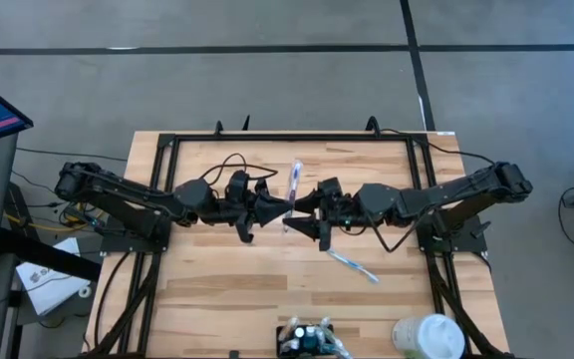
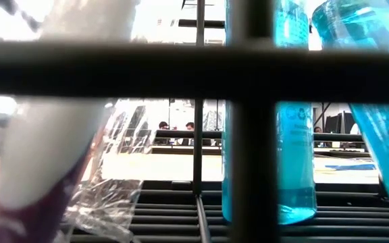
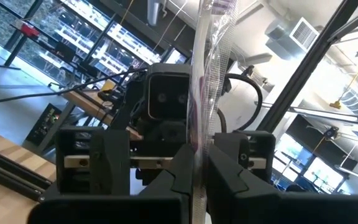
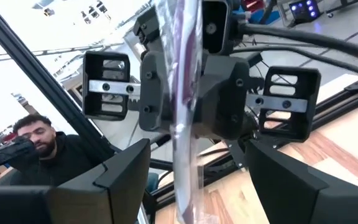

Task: Pick & Place toothbrushing station
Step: Put the purple toothbrush into the black mesh organizer

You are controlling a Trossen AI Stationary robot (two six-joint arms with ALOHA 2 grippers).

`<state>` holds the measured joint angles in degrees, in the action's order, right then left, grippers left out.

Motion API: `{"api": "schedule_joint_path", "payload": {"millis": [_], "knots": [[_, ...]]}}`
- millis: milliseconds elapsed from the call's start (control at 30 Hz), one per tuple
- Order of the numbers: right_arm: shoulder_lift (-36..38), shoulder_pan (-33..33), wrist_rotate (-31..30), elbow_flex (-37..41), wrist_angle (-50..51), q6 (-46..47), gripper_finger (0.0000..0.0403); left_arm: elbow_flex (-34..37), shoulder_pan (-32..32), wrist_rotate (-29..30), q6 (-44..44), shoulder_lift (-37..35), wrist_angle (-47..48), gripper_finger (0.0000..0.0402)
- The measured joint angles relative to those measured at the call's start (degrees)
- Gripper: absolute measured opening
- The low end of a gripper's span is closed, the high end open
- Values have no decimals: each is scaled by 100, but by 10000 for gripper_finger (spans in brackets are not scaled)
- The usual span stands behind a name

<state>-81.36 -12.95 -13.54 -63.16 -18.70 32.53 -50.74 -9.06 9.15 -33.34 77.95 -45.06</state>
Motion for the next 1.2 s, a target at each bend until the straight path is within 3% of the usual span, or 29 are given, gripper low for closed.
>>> {"api": "schedule_joint_path", "payload": {"millis": [233,700,1033,1200], "knots": [[0,0,118,0,37,84,243,0,49,19,-2,0,2,7],[0,-4,323,0,167,155,86,4,79,28,-122,66,-7,7],[7,-7,318,0,327,184,19,7,77,7,-179,109,34,12],[9,-6,456,-2,375,356,19,7,75,-31,-166,111,31,45]]}}
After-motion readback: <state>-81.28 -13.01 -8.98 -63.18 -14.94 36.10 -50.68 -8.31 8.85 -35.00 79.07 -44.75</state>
